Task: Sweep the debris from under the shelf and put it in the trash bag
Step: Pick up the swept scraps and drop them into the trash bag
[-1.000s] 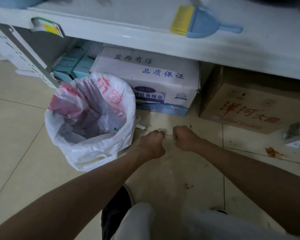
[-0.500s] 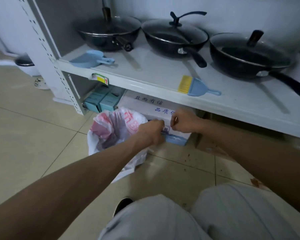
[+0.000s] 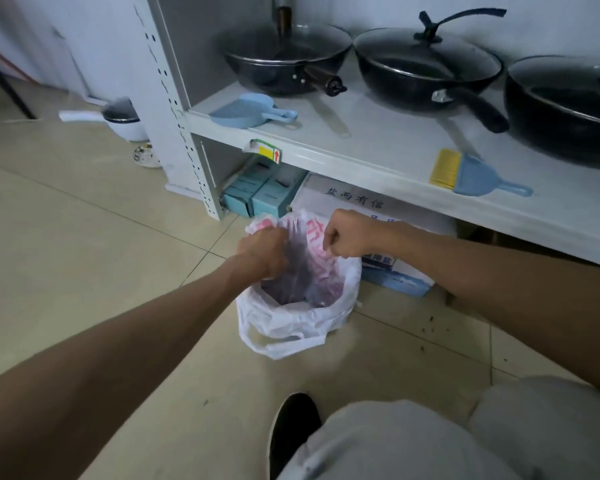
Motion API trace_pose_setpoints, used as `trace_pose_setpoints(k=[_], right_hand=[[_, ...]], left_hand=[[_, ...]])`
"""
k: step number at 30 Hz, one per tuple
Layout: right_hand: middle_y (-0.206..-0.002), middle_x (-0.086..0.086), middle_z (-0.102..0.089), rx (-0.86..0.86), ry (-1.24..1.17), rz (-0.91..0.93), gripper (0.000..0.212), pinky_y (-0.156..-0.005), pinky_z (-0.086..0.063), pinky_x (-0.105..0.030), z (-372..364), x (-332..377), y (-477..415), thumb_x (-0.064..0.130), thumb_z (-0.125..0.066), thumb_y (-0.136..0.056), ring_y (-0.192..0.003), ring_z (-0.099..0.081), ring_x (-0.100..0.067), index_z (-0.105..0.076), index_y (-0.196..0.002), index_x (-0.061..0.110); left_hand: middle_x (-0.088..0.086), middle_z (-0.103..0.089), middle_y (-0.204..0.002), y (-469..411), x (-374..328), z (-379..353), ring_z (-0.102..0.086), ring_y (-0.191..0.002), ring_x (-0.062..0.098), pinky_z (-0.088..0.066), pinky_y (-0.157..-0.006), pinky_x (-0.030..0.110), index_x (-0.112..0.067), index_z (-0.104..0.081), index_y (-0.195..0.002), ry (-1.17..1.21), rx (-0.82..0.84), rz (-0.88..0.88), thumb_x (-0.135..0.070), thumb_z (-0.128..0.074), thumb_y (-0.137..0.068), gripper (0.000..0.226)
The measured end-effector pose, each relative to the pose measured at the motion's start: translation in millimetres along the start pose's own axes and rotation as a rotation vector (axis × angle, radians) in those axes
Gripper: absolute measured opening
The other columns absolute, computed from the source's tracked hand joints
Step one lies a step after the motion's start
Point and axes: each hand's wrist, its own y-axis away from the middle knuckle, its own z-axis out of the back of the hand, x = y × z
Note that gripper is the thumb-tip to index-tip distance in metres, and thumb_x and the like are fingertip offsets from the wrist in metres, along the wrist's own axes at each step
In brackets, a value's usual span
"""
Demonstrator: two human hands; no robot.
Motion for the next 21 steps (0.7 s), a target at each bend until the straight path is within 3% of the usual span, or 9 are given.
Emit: trace_pose_setpoints(k=[4,8,12,14,16,18,21], right_hand=[[-0.084,-0.008,-0.075,0.037,-0.013,-0.081,0.018,-0.071,-0.061,-0.038,5,-13,7,0.001,-0.057,-0.078,-0.073,-0.071,-0.024,-0.074,-0.082,0.002],[-0.079,-0.014,-0.074,0.126,0.095,-0.180,0.018,-0.070,-0.058,-0.041,19,-16,23,0.011,-0.059,-0.084,-0.071,-0.070,-0.028,-0.069,-0.079,-0.003],[-0.067,-0.012,-0.067,0.225,0.081,-0.312,0.031,-0.055,-0.055,-0.026,38,-8,28,0.020,-0.060,-0.089,-0.051,-0.063,-0.017,-0.054,-0.065,0.003],[-0.073,-0.015,-0.068,0.200,-0.026,-0.375,0.027,-0.054,-0.056,-0.026,43,-3,21,0.019,-0.060,-0.090,-0.051,-0.065,-0.017,-0.057,-0.076,-0.003],[-0.082,-0.019,-0.067,0.135,-0.108,-0.433,0.026,-0.061,-0.061,-0.032,44,-1,13,0.016,-0.057,-0.091,-0.057,-0.067,-0.022,-0.055,-0.100,-0.008],[-0.102,-0.025,-0.065,0.107,-0.131,-0.487,0.035,-0.067,-0.061,-0.037,37,-2,7,0.014,-0.055,-0.092,-0.067,-0.070,-0.027,-0.046,-0.121,-0.004],[-0.119,-0.028,-0.060,0.108,-0.224,-0.550,0.042,-0.080,-0.059,-0.043,22,-6,2,0.008,-0.060,-0.088,-0.093,-0.069,-0.036,-0.046,-0.124,-0.009]], left_hand=[[0.004,-0.060,-0.118,2,7,2,-0.061,-0.100,0.025,-0.054,-0.082,0.039,-0.018,-0.055,-0.127,0.005,-0.027,0.039,-0.028,-0.063,-0.087,0.042],[0.007,-0.058,-0.121,8,14,8,-0.057,-0.108,0.026,-0.049,-0.080,0.037,-0.017,-0.052,-0.127,0.006,-0.073,0.149,-0.028,-0.068,-0.082,0.049],[0.010,-0.057,-0.112,12,22,14,-0.059,-0.100,0.028,-0.052,-0.076,0.037,-0.006,-0.051,-0.124,0.130,-0.054,0.364,-0.033,-0.075,-0.077,0.059],[0.007,-0.054,-0.090,12,24,16,-0.058,-0.085,0.025,-0.048,-0.064,0.033,-0.003,-0.051,-0.117,0.234,-0.022,0.450,-0.033,-0.078,-0.077,0.057],[0.003,-0.048,-0.077,9,27,15,-0.055,-0.079,0.023,-0.046,-0.061,0.030,-0.003,-0.054,-0.111,0.316,0.012,0.484,-0.031,-0.077,-0.079,0.049],[0.005,-0.051,-0.082,4,31,13,-0.056,-0.080,0.024,-0.048,-0.064,0.030,-0.002,-0.056,-0.109,0.372,0.022,0.491,-0.028,-0.075,-0.081,0.043],[0.007,-0.054,-0.086,-1,37,12,-0.056,-0.080,0.023,-0.048,-0.061,0.028,-0.004,-0.053,-0.100,0.400,0.030,0.489,-0.025,-0.074,-0.083,0.034]])
